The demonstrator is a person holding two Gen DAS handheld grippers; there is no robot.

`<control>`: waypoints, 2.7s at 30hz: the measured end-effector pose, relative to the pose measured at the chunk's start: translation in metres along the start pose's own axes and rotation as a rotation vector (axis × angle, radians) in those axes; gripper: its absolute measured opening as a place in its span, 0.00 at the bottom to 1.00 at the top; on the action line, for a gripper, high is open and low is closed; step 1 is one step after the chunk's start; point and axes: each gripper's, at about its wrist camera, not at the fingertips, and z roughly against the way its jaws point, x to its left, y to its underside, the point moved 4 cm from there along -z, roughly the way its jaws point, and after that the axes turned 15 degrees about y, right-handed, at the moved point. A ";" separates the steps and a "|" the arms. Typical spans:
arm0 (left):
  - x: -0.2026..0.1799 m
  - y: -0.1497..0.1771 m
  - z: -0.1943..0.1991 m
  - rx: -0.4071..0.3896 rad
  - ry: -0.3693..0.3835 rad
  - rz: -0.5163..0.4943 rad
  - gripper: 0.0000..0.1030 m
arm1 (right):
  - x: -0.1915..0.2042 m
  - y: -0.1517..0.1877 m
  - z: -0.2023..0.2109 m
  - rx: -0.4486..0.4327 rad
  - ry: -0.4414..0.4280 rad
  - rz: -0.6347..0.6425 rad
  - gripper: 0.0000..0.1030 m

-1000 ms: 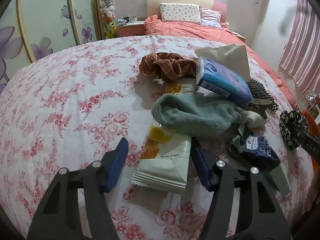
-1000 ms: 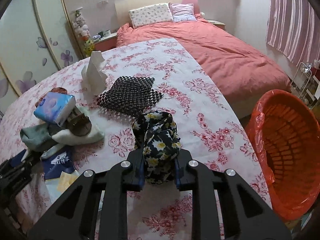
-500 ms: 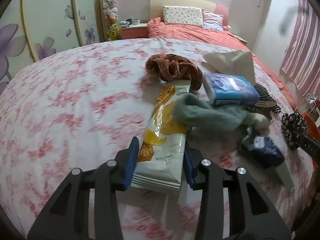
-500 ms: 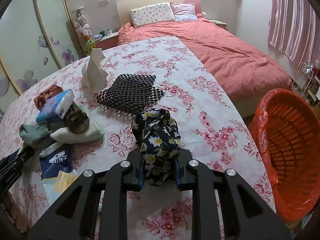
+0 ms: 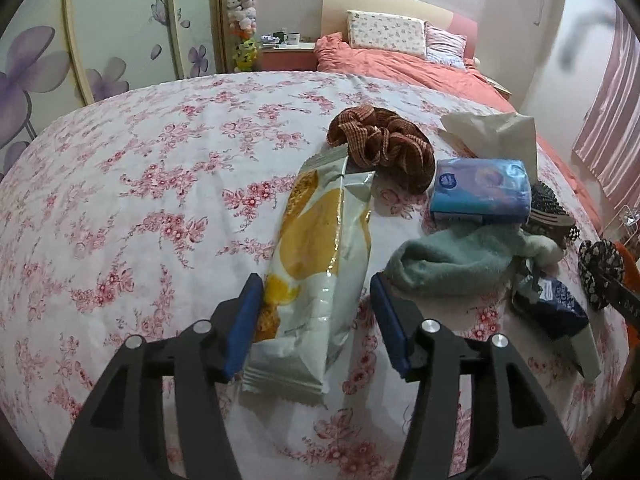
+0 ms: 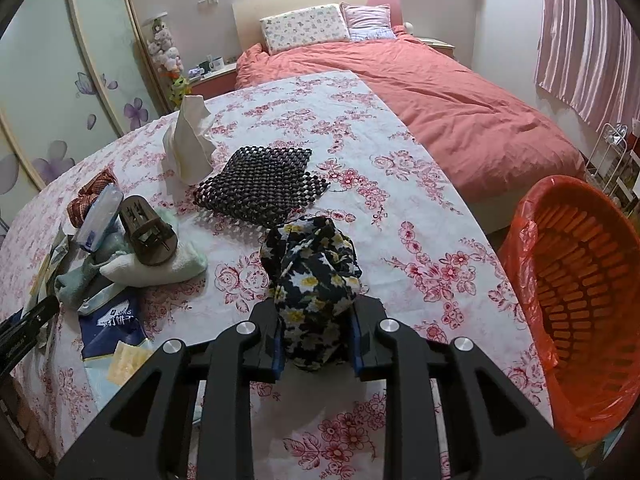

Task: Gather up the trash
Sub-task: 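Grasp the floral cloth with the right tool while the left tool grasps the snack wrapper, then carry the cloth and wrapper over the orange basket and release both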

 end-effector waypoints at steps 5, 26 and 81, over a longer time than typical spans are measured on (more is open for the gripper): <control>0.000 0.000 0.000 -0.001 0.002 0.001 0.53 | 0.000 0.000 0.000 0.000 -0.001 -0.002 0.23; 0.007 0.001 0.006 -0.027 0.041 0.052 0.49 | -0.004 0.001 -0.001 0.006 -0.035 -0.027 0.24; -0.381 0.033 0.045 -0.033 0.579 -0.414 0.30 | -0.230 -0.010 0.081 -0.238 0.049 -0.425 0.18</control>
